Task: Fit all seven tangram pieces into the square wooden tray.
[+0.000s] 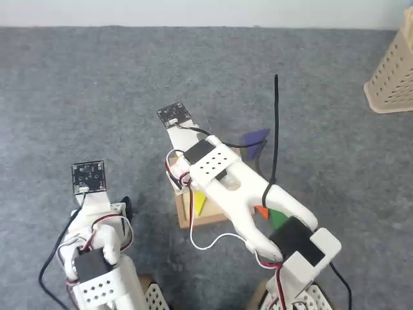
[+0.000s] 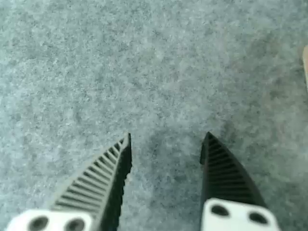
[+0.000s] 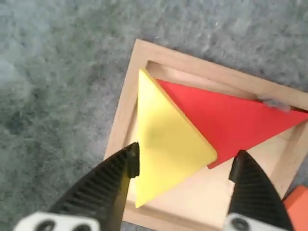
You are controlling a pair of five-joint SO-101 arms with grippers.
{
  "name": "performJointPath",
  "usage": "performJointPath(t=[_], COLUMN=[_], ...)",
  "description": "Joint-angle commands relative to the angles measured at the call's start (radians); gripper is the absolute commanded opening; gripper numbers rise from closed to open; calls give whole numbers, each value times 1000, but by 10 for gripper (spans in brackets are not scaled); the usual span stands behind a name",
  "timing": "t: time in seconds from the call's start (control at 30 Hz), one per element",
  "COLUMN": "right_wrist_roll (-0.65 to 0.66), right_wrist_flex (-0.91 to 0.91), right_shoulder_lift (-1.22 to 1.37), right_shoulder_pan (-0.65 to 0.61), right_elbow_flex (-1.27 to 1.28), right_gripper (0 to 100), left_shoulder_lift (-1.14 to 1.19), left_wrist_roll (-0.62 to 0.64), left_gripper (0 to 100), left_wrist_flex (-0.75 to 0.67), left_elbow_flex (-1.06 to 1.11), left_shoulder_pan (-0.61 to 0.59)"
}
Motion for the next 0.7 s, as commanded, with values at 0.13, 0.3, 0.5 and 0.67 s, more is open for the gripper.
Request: performJointPath(t=[0.13,0.3,0.5,0.67], right_wrist_roll=[15,81,219,221], right_wrist_flex=[18,-70,-432,-618], right_shoulder_lift=[-168,-338,-420,-418], right_shoulder_pan=[151,278,282,246], right_elbow_flex=[-43,80,402,522], right_gripper=[141,3,7,7], left_shoulder_lift=[-12,-12,-12,-12], left_wrist_roll=[9,9,9,9], left_gripper=[225,225,225,225], left_wrist_flex=[3,3,3,3], left_elbow_flex=[-5,-5,-5,-5], left_shoulder_pan=[6,6,6,6])
